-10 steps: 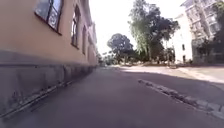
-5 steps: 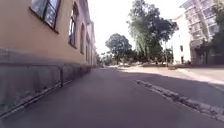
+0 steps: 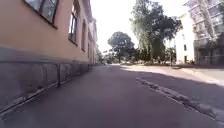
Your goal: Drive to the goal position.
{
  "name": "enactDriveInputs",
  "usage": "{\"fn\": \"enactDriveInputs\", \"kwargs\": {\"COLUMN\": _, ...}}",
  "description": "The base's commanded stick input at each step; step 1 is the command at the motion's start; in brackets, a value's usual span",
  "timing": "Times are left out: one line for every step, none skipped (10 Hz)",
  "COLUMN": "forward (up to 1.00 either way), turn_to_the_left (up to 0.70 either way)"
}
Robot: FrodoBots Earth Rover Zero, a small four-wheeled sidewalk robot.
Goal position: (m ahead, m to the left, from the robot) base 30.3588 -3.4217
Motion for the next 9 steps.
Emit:
{"fn": "enactDriveInputs", "kwargs": {"forward": 0.58, "turn_to_the_left": 0.14}}
{"fn": "enactDriveInputs", "kwargs": {"forward": 0.53, "turn_to_the_left": 0.21}}
{"fn": "enactDriveInputs", "kwargs": {"forward": 0.48, "turn_to_the_left": 0.29}}
{"fn": "enactDriveInputs", "kwargs": {"forward": 0.47, "turn_to_the_left": 0.28}}
{"fn": "enactDriveInputs", "kwargs": {"forward": 0.47, "turn_to_the_left": 0.28}}
{"fn": "enactDriveInputs", "kwargs": {"forward": 0.47, "turn_to_the_left": 0.28}}
{"fn": "enactDriveInputs", "kwargs": {"forward": 0.47, "turn_to_the_left": 0.28}}
{"fn": "enactDriveInputs", "kwargs": {"forward": 0.47, "turn_to_the_left": 0.28}}
{"fn": "enactDriveInputs", "kwargs": {"forward": 0.47, "turn_to_the_left": 0.28}}
